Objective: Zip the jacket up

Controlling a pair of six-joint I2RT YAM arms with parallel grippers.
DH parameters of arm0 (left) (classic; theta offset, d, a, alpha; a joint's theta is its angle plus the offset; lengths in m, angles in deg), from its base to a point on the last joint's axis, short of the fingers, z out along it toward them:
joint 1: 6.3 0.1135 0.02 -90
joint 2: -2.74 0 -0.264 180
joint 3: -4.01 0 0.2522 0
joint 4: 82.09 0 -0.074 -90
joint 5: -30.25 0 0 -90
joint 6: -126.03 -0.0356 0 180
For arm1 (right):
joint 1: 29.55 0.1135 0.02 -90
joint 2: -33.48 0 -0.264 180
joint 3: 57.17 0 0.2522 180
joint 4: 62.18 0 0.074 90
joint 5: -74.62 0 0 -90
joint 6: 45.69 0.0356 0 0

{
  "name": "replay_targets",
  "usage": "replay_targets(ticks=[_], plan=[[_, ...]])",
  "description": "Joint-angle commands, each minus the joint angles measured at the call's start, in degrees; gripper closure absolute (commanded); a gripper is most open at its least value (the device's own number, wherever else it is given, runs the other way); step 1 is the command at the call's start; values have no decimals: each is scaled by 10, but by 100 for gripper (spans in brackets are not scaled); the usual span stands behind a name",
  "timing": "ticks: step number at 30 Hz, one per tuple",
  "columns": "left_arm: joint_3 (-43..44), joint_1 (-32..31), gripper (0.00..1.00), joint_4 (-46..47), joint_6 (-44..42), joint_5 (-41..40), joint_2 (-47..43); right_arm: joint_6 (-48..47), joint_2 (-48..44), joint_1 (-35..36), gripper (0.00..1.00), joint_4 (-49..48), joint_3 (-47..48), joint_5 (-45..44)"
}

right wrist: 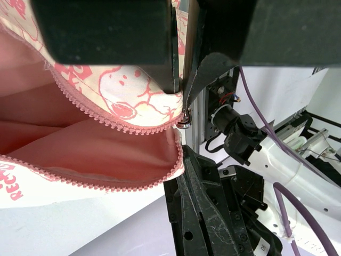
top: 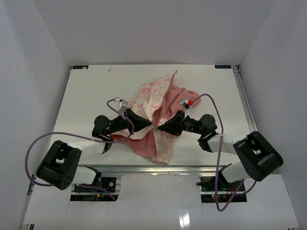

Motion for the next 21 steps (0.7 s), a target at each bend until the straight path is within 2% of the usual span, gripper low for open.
replay_targets(ticks=[1, 10, 21], plan=[[18, -4, 100, 23, 10, 22, 2, 5, -8, -2, 92, -316, 1, 9], [21, -4, 100, 27, 16, 25, 9, 8, 0, -2, 92, -322, 6, 12], [16, -4, 100, 119, 78, 38, 42, 13, 11, -2, 92, -334, 6, 15]])
